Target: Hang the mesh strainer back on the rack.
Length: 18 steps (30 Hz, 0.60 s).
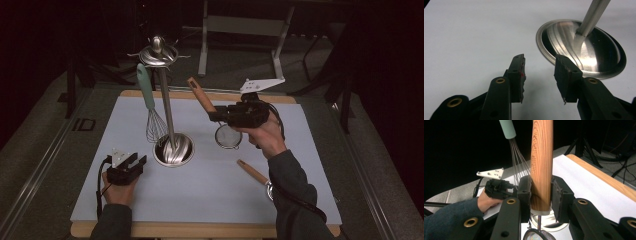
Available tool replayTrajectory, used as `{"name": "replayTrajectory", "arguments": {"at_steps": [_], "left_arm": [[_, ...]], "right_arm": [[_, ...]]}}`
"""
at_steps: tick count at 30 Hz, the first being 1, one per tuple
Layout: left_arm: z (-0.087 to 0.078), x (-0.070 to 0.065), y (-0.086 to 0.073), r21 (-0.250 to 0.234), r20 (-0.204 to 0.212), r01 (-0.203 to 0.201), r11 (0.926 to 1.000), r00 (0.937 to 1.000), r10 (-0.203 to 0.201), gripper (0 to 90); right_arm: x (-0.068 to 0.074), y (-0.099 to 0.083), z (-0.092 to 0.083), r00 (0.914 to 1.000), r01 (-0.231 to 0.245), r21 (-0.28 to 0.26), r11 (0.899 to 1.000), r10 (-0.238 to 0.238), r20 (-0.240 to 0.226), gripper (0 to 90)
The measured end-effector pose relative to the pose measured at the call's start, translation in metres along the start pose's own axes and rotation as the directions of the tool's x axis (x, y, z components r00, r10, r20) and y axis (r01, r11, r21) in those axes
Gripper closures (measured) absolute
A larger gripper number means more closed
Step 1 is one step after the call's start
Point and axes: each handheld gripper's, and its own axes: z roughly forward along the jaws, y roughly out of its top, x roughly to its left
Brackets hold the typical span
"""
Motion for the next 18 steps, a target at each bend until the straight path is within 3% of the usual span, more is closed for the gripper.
{"name": "replayTrajectory", "arguments": {"at_steps": [18], "left_arm": [[-0.0001,0.0000,0.0000,0.000,0.000,-0.001,1.0000,1.0000,0.001,60.5]], "right_arm": [[-0.0002,0.0109,-0.0015,0.9970,0.052,-0.051,0.997,-0.055,-0.055,70.8]]}}
